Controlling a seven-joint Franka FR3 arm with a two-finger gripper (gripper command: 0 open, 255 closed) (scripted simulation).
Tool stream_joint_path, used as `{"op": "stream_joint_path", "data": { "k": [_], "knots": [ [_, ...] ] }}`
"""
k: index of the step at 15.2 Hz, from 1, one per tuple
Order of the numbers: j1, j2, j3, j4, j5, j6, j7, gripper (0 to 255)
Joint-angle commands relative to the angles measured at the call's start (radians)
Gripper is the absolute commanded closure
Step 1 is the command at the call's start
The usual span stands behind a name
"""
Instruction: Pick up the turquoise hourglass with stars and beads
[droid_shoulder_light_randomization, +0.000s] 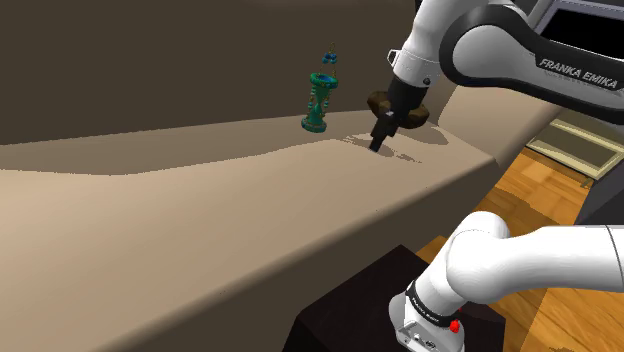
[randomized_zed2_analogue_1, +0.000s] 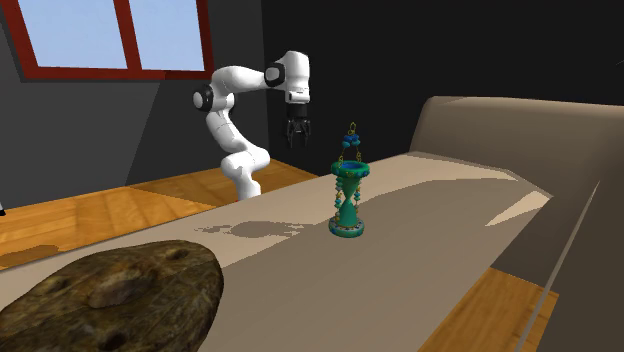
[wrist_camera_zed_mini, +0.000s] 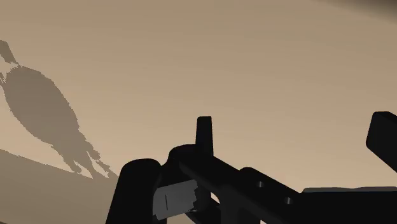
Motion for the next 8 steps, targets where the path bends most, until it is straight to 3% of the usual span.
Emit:
{"op": "stream_joint_path", "data": {
  "k": [1, 8],
  "knots": [
    [0.000, 0.000, 0.000, 0.000, 0.000, 0.000, 0.000, 0],
    [0.001, 0.173, -0.117, 0.149, -0.059, 0.109, -0.186, 0]
  ]
}}
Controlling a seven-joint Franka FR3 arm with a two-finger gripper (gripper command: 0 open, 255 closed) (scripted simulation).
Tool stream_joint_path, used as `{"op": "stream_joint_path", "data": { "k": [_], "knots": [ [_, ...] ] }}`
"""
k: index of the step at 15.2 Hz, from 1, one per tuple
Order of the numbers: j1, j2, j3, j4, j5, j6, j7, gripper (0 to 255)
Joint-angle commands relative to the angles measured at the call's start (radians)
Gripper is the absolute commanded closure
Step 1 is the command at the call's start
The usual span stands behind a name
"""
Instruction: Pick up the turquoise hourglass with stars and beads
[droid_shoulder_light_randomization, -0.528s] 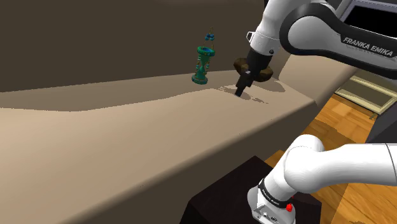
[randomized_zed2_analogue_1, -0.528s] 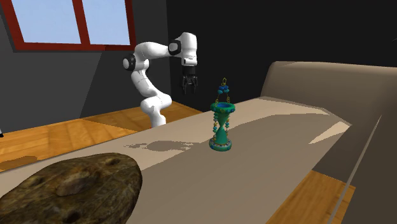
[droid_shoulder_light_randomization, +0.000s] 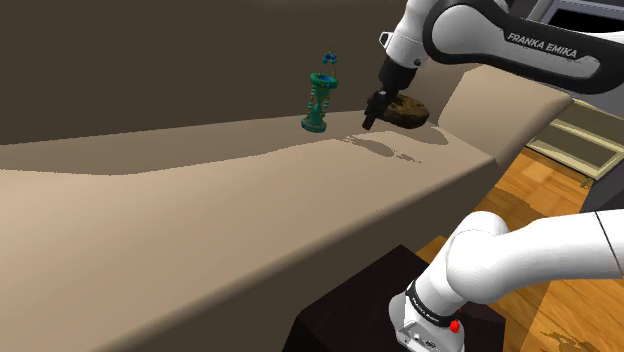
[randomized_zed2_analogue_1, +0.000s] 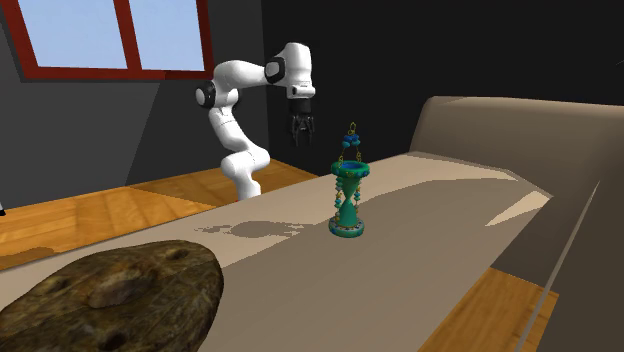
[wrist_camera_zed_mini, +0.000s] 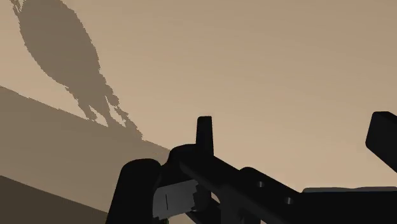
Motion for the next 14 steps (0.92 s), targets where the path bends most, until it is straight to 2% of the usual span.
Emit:
{"op": "stream_joint_path", "data": {
  "k": [1, 8, 14],
  "knots": [
    [0.001, 0.061, -0.039, 0.056, -0.013, 0.032, -0.063, 0],
    [0.022, 0.264, -0.142, 0.274, 0.001, 0.098, -0.252, 0],
    [0.039, 0.463, -0.223, 0.518, 0.072, 0.111, -0.425, 0]
  ]
}}
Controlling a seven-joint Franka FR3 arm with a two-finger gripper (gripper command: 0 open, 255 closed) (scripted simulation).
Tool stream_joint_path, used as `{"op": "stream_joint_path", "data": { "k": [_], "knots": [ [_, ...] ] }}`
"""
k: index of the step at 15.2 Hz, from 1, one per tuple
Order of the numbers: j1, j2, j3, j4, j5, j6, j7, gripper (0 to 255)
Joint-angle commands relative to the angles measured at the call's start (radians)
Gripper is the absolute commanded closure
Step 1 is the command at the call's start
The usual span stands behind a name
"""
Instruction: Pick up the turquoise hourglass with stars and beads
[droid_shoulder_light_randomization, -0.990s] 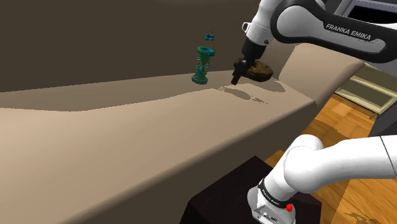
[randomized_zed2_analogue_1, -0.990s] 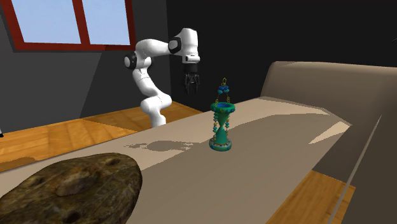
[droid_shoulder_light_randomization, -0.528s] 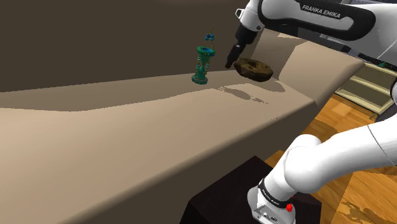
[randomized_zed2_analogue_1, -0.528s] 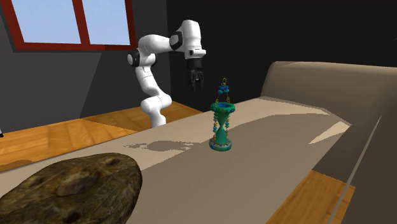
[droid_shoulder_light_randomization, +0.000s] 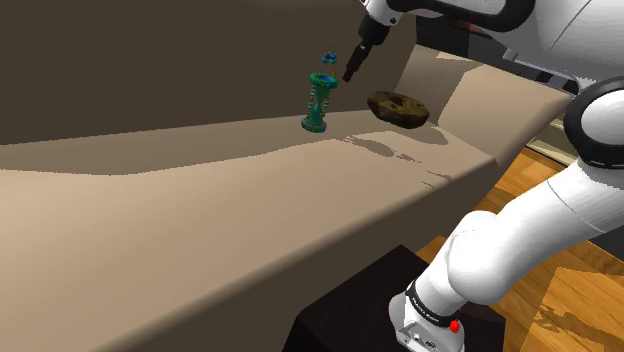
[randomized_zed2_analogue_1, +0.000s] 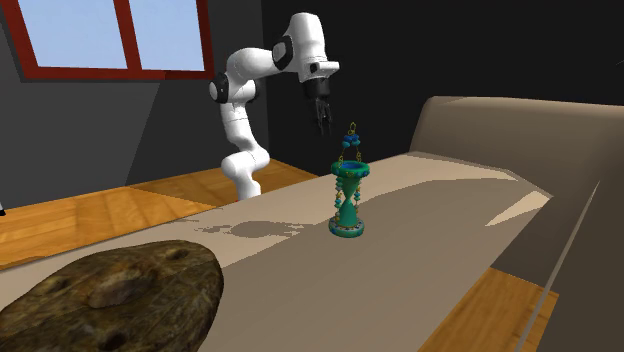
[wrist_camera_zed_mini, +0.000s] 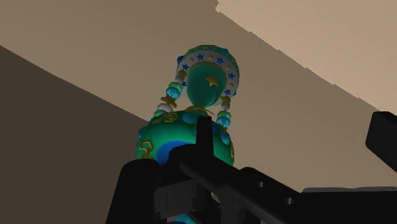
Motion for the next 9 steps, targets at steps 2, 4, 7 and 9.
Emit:
{"op": "stream_joint_path", "data": {
  "k": [2, 4, 7, 9],
  "knots": [
    [0.001, 0.108, -0.041, 0.141, 0.052, -0.008, -0.096, 0],
    [-0.004, 0.187, -0.064, 0.249, 0.096, -0.024, -0.155, 0],
    [-0.026, 0.321, -0.092, 0.440, 0.176, -0.068, -0.243, 0],
    [-0.057, 0.425, -0.105, 0.598, 0.240, -0.116, -0.296, 0]
  ]
}}
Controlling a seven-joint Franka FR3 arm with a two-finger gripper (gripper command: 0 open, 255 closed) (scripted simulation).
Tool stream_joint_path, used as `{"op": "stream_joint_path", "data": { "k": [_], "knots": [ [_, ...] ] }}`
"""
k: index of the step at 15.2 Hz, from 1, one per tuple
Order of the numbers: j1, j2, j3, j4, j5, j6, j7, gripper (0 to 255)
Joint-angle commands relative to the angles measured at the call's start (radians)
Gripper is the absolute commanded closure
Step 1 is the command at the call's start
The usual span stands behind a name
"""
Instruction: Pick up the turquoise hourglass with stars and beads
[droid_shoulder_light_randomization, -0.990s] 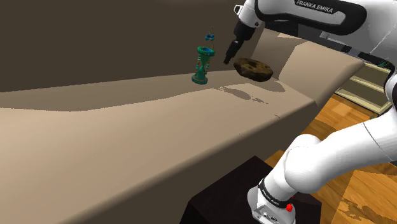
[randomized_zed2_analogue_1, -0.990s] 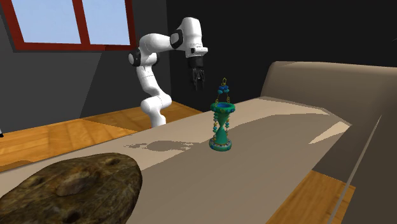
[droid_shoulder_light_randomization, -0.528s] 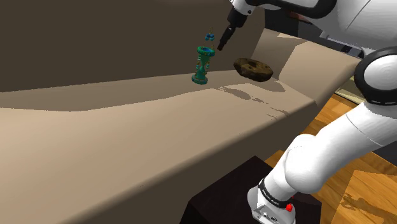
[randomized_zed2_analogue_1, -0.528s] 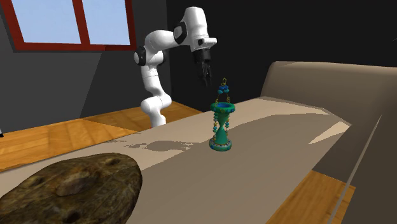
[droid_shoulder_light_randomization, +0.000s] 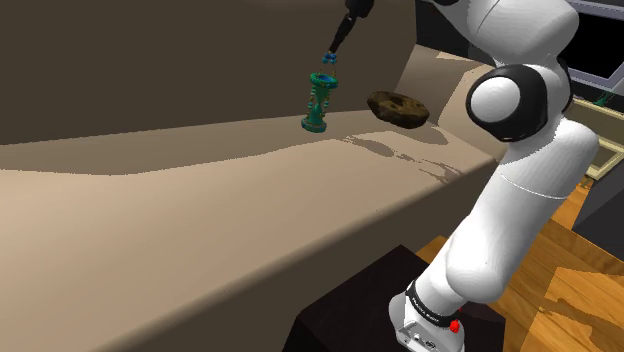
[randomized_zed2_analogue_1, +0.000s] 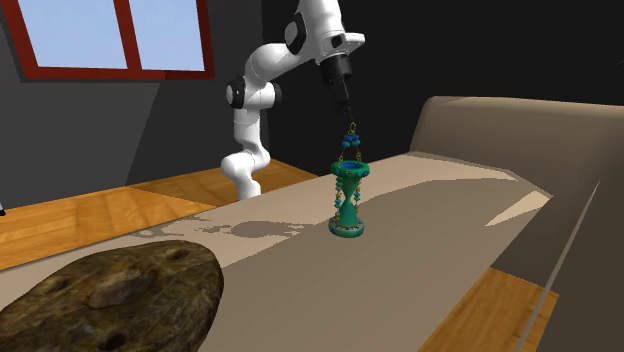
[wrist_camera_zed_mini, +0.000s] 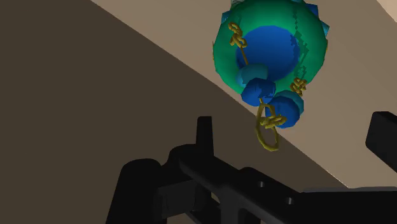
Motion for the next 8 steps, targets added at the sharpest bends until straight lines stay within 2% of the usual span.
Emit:
{"op": "stream_joint_path", "data": {
  "k": [1, 8],
  "knots": [
    [-0.016, 0.044, -0.004, 0.065, 0.030, -0.017, -0.031, 0],
    [0.006, -0.026, 0.004, -0.135, 0.000, 0.118, -0.027, 0]
  ]
}}
